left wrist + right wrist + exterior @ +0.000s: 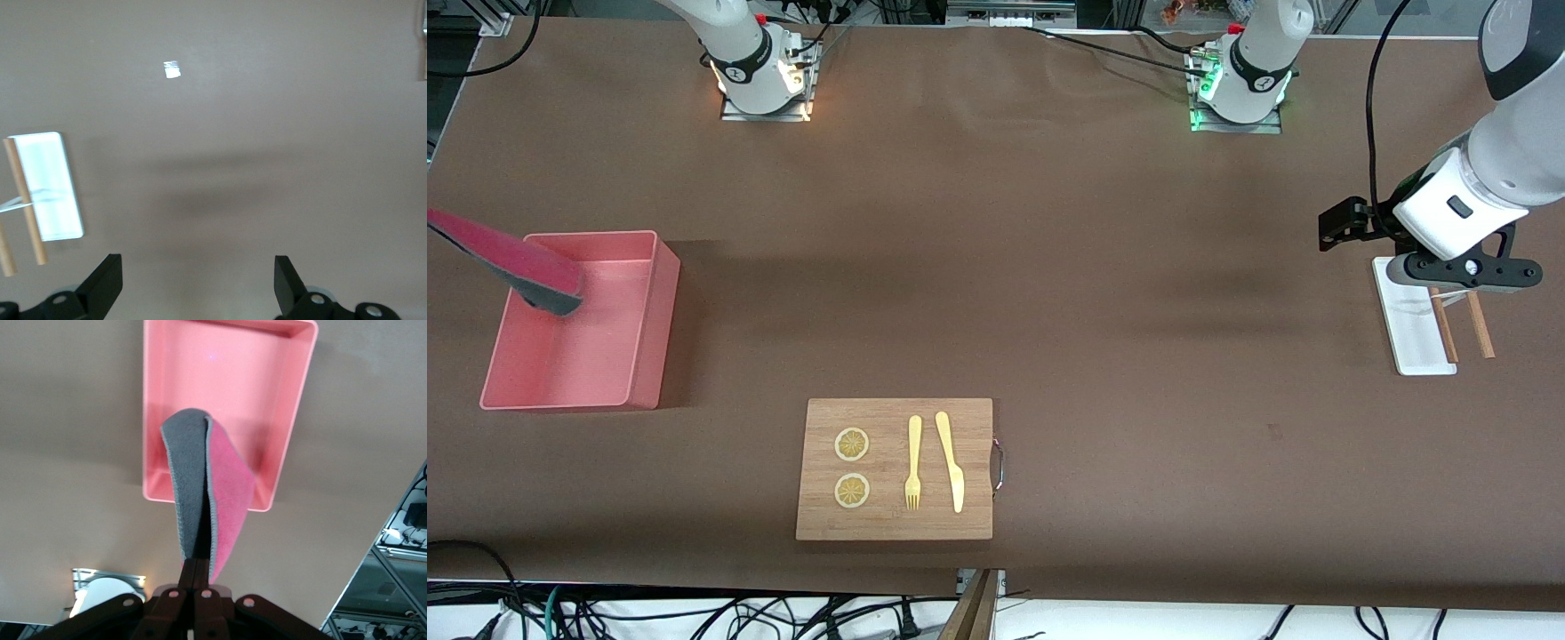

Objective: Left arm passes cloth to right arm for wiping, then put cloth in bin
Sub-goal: 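Carry the cloth over the pink bin and open the right gripper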

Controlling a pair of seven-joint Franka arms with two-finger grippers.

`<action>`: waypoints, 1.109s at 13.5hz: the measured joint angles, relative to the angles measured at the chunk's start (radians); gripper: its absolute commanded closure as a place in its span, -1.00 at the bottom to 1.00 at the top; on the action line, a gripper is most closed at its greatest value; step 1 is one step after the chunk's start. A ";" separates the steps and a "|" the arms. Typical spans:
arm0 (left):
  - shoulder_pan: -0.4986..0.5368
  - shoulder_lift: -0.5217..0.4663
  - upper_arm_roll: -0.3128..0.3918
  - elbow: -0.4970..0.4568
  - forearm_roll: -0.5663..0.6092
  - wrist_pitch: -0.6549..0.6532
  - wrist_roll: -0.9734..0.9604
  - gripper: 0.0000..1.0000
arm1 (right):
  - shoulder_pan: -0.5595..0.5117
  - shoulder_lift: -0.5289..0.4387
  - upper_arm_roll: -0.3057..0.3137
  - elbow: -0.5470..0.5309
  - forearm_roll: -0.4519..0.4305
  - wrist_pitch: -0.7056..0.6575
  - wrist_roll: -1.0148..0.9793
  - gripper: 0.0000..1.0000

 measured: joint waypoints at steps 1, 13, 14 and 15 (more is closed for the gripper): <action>-0.002 0.001 -0.006 0.000 -0.018 0.000 -0.001 -1.00 | -0.015 0.024 0.000 -0.003 0.004 0.016 -0.009 1.00; -0.002 0.001 -0.026 0.006 -0.021 0.000 -0.032 -1.00 | -0.024 0.218 0.033 -0.170 0.188 0.340 -0.013 -0.20; -0.003 0.001 -0.028 0.007 -0.021 0.000 -0.032 -1.00 | -0.024 0.232 0.035 -0.177 0.198 0.359 -0.013 -0.69; -0.004 0.001 -0.030 0.010 -0.021 0.000 -0.032 -1.00 | -0.024 0.243 0.036 -0.182 0.206 0.374 -0.013 -1.00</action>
